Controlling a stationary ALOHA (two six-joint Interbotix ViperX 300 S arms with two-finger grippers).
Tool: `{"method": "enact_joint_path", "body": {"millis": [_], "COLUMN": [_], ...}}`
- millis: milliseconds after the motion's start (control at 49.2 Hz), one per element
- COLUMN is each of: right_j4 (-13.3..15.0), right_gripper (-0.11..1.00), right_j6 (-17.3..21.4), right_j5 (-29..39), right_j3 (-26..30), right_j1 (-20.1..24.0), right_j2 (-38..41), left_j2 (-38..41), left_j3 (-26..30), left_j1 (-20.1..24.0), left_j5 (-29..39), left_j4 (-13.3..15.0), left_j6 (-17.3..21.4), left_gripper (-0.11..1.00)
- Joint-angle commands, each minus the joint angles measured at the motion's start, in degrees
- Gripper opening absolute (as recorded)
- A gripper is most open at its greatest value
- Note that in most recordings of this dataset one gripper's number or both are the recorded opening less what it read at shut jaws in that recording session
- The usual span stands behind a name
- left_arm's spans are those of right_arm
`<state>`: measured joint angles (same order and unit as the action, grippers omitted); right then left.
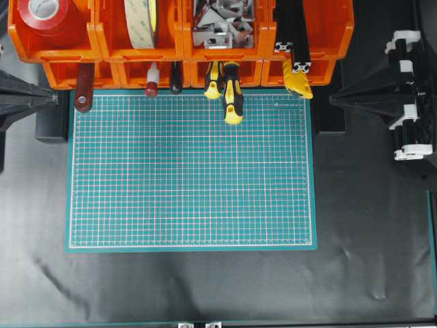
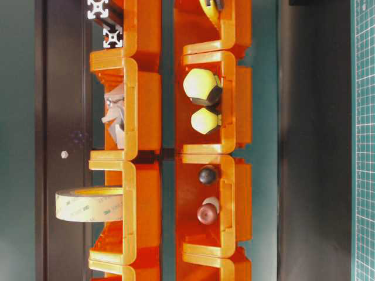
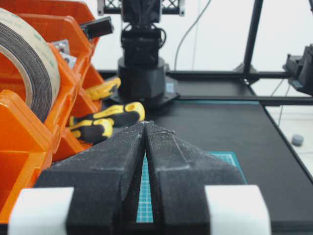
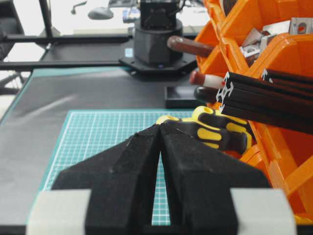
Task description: Pick screwdriver from container rack with right arm.
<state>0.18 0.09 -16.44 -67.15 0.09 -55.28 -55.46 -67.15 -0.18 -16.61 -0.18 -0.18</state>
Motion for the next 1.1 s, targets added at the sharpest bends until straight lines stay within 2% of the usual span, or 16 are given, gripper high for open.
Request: {"method": "enact_joint_path", "body": {"millis": [0, 81, 203, 386, 549, 691, 813, 914, 996, 1077], "right_j4": [-0.44, -0.53, -0.53, -0.44, -0.09, 2.64, 8.79, 17.05, 24.61, 33.57], "right_gripper": [0.02, 0.02, 0.00, 0.00, 0.00, 0.00, 0.00, 0.00, 0.00, 0.00], "right_j6": [0.44, 0.79, 1.76, 1.93, 1.93, 2.02, 2.37, 5.10, 10.55, 17.49], "right_j5": [-0.44, 3.25, 14.24, 25.49, 33.93, 43.59, 51.15, 55.81, 59.59, 63.98], "right_j3": [1.58, 3.25, 8.61, 17.31, 26.10, 33.93, 40.08, 44.12, 46.58, 47.99], "right_j1": [0.79, 2.11, 4.75, 8.88, 11.78, 13.54, 16.17, 18.54, 20.65, 23.73], "right_j2": [0.44, 1.05, 2.37, 5.10, 11.07, 17.67, 23.73, 28.48, 32.17, 35.60], "left_j2": [0.62, 0.53, -0.88, -4.31, -7.21, -9.67, -10.28, -10.28, -10.20, -10.20], "left_j3": [1.93, 2.81, 4.39, 6.33, 7.29, 8.17, 8.35, 8.35, 8.35, 8.26], "left_j1": [-2.90, -4.04, -5.19, -5.45, -5.45, -5.45, -5.45, -5.45, -5.45, -5.54], "left_j5": [0.88, 3.78, 8.88, 13.45, 18.19, 22.50, 23.82, 23.82, 23.82, 23.91], "left_j4": [-1.58, -1.58, -1.76, -1.85, -1.85, -1.93, -1.85, -1.85, -1.85, -1.85], "left_j6": [-2.55, -5.45, -8.53, -8.44, -8.53, -8.70, -8.96, -9.05, -9.05, -9.05], "left_gripper": [0.06, 0.00, 0.00, 0.00, 0.00, 0.00, 0.00, 0.00, 0.00, 0.00]}}
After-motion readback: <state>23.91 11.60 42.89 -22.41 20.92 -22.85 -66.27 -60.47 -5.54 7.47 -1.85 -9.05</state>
